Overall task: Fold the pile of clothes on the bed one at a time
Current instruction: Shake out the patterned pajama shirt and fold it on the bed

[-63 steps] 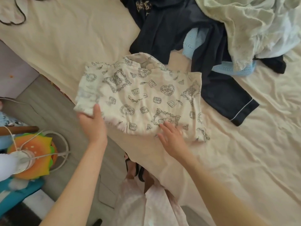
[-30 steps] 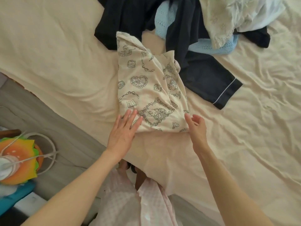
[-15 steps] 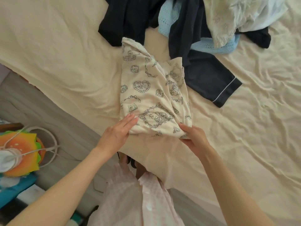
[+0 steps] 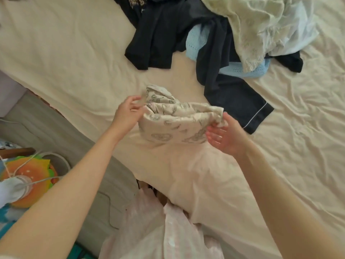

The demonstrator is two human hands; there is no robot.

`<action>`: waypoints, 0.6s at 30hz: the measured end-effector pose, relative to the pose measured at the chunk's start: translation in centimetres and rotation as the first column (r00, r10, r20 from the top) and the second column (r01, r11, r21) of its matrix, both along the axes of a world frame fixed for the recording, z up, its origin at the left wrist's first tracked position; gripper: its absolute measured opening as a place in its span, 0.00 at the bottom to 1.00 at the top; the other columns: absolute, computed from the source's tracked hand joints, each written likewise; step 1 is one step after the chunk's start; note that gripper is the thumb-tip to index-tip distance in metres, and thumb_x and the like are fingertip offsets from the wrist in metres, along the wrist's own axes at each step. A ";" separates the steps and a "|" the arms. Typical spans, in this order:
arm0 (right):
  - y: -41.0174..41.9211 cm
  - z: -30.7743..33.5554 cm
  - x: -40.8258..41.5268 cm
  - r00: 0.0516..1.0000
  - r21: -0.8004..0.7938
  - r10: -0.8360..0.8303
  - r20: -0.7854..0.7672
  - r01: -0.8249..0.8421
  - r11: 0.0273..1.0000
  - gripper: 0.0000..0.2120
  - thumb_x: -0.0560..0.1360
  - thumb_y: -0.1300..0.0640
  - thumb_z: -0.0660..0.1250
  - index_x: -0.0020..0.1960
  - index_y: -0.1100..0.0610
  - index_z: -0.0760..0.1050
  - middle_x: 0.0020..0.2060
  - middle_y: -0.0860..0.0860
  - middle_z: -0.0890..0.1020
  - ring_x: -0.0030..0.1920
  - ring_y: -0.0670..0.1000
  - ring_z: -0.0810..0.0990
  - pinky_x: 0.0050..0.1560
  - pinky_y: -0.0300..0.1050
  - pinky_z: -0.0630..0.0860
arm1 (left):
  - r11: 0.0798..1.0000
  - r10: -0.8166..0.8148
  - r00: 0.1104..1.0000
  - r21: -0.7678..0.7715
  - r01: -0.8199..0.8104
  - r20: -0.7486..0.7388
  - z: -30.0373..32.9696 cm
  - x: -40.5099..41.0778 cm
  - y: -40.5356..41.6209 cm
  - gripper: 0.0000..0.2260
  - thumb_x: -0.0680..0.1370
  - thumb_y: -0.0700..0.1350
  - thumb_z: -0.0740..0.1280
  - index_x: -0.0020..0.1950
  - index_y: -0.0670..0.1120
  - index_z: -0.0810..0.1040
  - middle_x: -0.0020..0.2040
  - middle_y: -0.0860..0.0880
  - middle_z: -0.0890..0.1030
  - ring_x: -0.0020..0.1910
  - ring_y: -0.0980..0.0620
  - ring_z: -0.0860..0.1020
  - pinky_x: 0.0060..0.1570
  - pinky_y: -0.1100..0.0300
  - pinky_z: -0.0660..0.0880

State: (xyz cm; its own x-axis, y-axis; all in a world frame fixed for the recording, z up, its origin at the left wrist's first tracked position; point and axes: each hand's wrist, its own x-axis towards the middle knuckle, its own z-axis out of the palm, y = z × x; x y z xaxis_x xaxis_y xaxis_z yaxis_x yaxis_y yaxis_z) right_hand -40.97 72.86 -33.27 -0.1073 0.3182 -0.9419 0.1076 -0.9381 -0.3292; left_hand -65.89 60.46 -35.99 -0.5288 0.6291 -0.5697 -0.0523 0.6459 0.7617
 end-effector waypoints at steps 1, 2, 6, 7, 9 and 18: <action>0.5 -0.6 -1.2 0.994 0.123 0.083 0.069 -0.091 0.988 0.17 0.78 0.42 0.60 0.43 0.55 0.73 0.38 0.51 0.78 0.40 0.51 0.79 0.40 0.45 0.79 | 0.991 0.135 0.991 -0.024 -0.134 0.017 -0.6 -0.2 1.1 0.17 0.78 0.43 0.63 0.67 0.48 0.69 0.60 0.43 0.77 0.50 0.51 0.77 0.54 0.56 0.75; 0.6 -1.3 -2.3 0.964 0.279 0.182 0.194 -0.233 0.932 0.16 0.78 0.41 0.58 0.41 0.53 0.71 0.38 0.50 0.77 0.41 0.49 0.77 0.43 0.45 0.78 | 0.980 0.190 0.981 -0.056 -0.192 -0.043 -1.3 0.0 1.8 0.19 0.79 0.45 0.61 0.70 0.46 0.66 0.62 0.43 0.75 0.52 0.50 0.76 0.55 0.56 0.73; -0.2 -5.4 -4.5 0.491 0.479 0.308 0.815 -0.870 0.118 0.17 0.80 0.47 0.58 0.63 0.55 0.72 0.62 0.53 0.74 0.64 0.54 0.69 0.64 0.49 0.65 | 0.952 -0.286 0.752 -0.085 0.294 -0.594 -3.6 3.0 2.0 0.22 0.79 0.43 0.59 0.73 0.41 0.62 0.72 0.39 0.65 0.71 0.43 0.62 0.68 0.53 0.57; -0.4 -6.4 -4.8 0.386 0.420 0.309 0.869 -0.906 -0.049 0.20 0.80 0.48 0.57 0.69 0.55 0.69 0.68 0.54 0.70 0.70 0.55 0.64 0.70 0.52 0.59 | 0.896 -0.406 0.641 -0.145 0.421 -0.651 -4.3 4.0 1.9 0.23 0.79 0.44 0.59 0.74 0.43 0.61 0.74 0.40 0.61 0.74 0.42 0.57 0.70 0.48 0.54; -0.8 -8.5 -5.4 0.275 0.358 0.328 0.904 -0.906 -0.227 0.22 0.81 0.48 0.54 0.73 0.53 0.64 0.74 0.54 0.63 0.75 0.56 0.56 0.74 0.58 0.50 | 0.796 -0.560 0.472 -0.283 0.536 -0.681 -6.2 5.4 2.0 0.24 0.80 0.49 0.57 0.76 0.49 0.59 0.77 0.43 0.55 0.76 0.41 0.50 0.71 0.41 0.49; -2.5 -17.8 -4.0 0.270 0.335 0.277 0.922 -0.914 -0.227 0.25 0.80 0.45 0.50 0.76 0.50 0.57 0.76 0.55 0.58 0.76 0.57 0.52 0.75 0.59 0.47 | 0.730 -0.639 0.253 -0.467 0.499 -0.727 -14.5 6.1 1.8 0.24 0.80 0.58 0.47 0.77 0.57 0.50 0.78 0.47 0.52 0.76 0.41 0.49 0.71 0.38 0.43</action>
State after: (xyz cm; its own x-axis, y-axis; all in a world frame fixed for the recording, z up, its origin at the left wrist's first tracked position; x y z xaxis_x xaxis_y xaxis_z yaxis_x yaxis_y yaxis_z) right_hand -44.94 70.38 -51.03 -0.6046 0.7775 -0.1728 0.7872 0.5502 -0.2786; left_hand -59.76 62.31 -50.45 -0.2922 0.9359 -0.1965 0.9403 0.3187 0.1196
